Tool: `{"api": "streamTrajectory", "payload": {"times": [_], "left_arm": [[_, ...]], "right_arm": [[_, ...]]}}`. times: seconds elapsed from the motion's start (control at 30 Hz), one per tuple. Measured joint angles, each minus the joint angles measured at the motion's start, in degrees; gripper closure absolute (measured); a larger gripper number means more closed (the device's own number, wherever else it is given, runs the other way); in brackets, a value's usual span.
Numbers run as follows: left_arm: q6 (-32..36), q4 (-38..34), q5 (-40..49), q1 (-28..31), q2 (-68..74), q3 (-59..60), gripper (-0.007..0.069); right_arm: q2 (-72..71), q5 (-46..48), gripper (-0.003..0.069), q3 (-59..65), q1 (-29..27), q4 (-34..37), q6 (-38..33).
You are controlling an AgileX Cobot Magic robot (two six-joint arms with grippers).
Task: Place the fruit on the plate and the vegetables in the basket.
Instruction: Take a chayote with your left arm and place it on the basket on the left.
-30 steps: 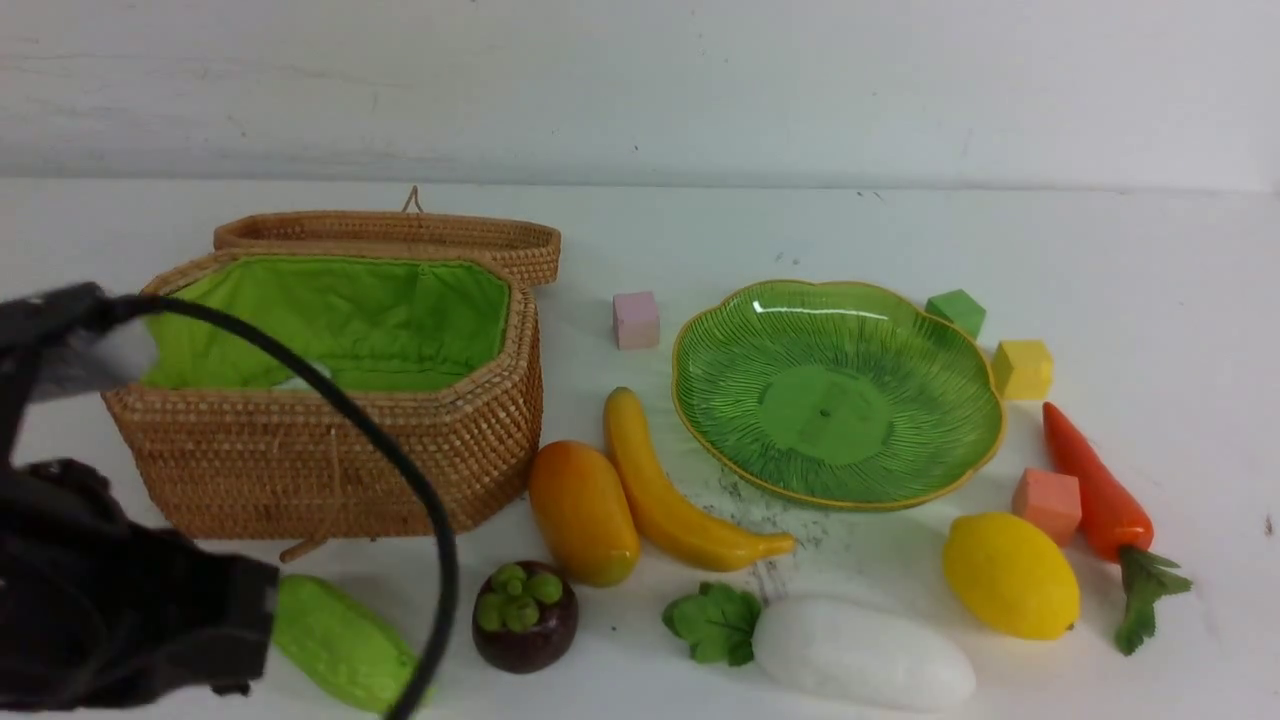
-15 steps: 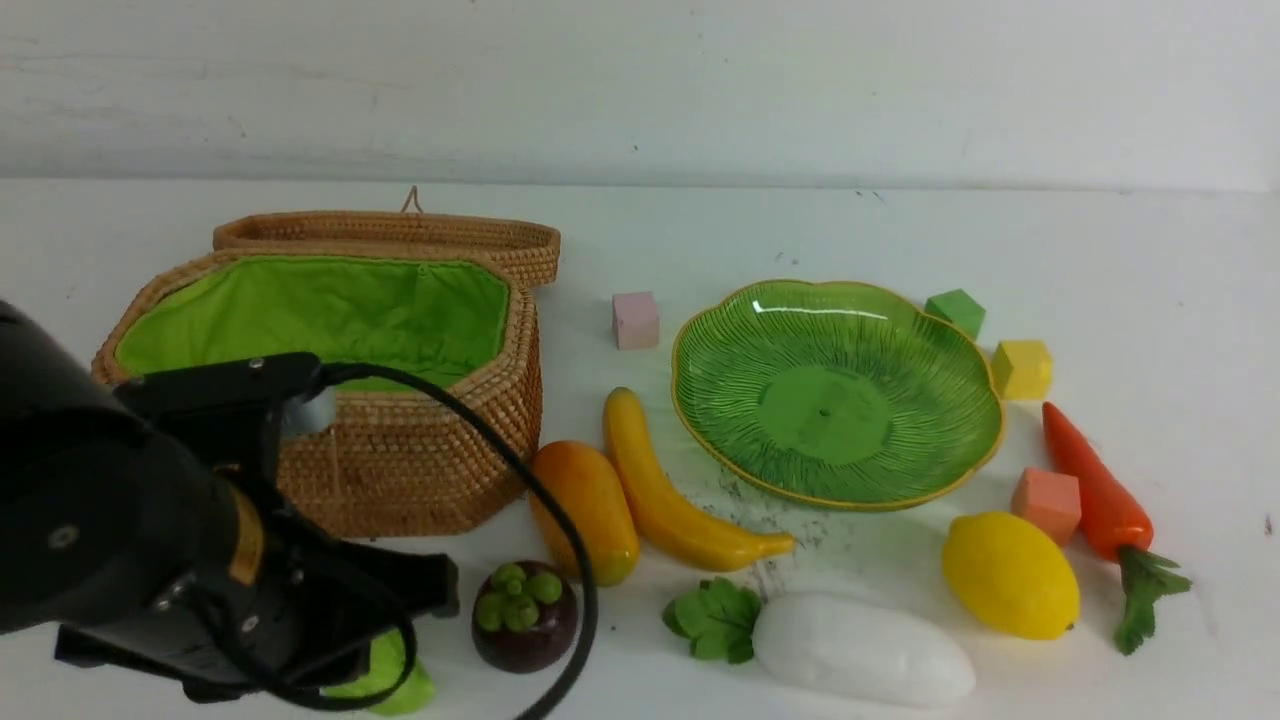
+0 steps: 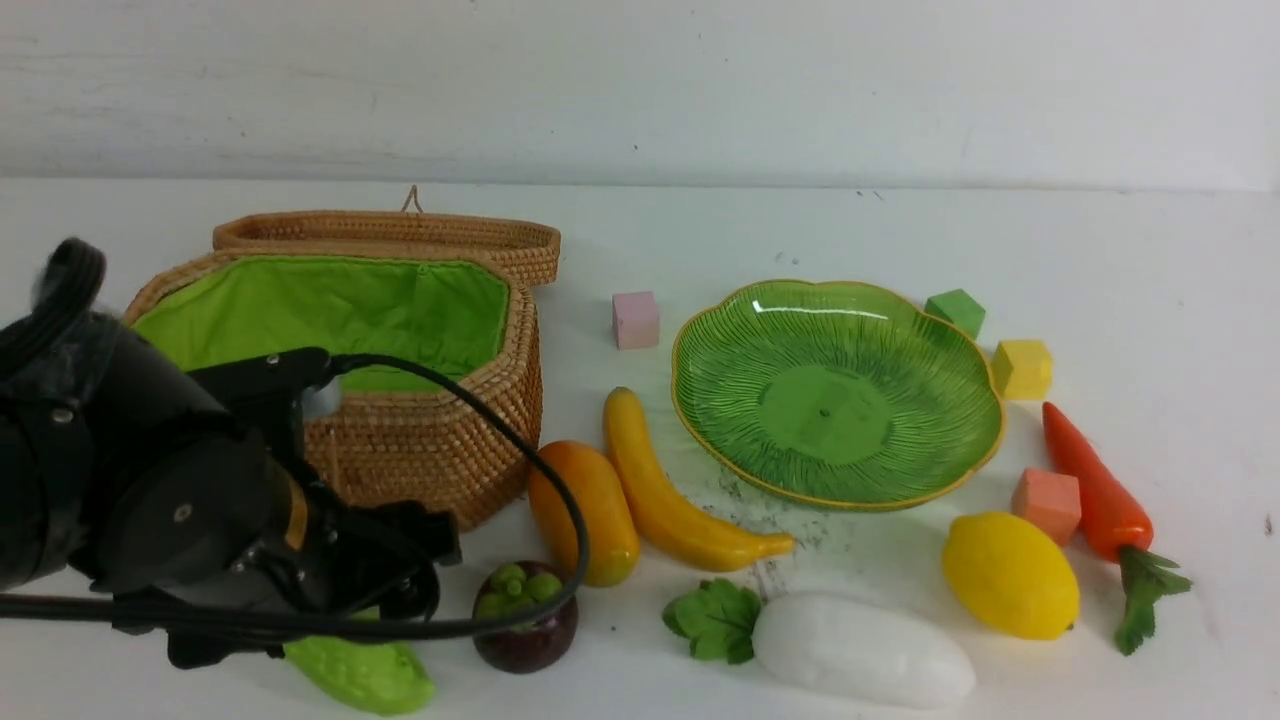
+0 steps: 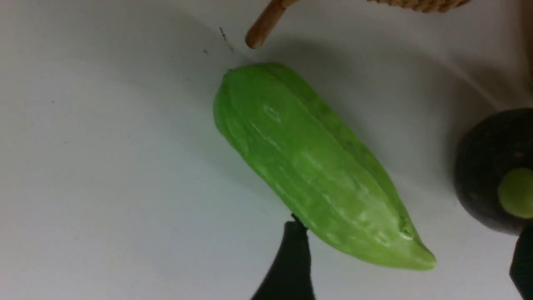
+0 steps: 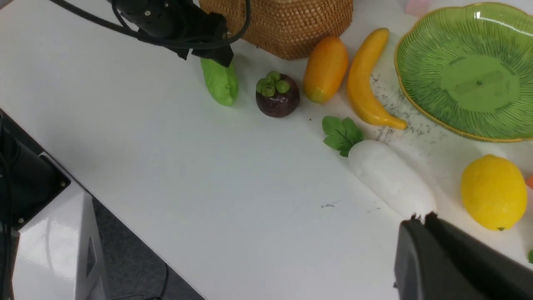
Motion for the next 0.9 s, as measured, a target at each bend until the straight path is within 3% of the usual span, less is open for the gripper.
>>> {"api": "streamTrajectory", "payload": {"times": [0.13, 0.23, 0.5, 0.9], "left_arm": [[-3.6, 3.8, -5.3, 0.0, 0.0, 3.7, 0.0008], [-10.2, 8.7, -8.7, 0.0, 0.3, 4.9, 0.0016], [-20.4, 17.7, -9.6, 0.0, 3.6, 5.2, 0.0027], [-25.3, 22.2, -11.8, 0.0, 12.3, 5.2, 0.0032]], "right_arm": [[0.0, 0.0, 0.0645, 0.0, 0.0, 0.1, -0.7], [0.0, 0.0, 0.0643, 0.0, 0.0, 0.1, -1.2], [0.0, 0.0, 0.0637, 0.0, 0.0, 0.0, -1.5], [0.0, 0.0, 0.0636, 0.0, 0.0, 1.5, -2.1]]}}
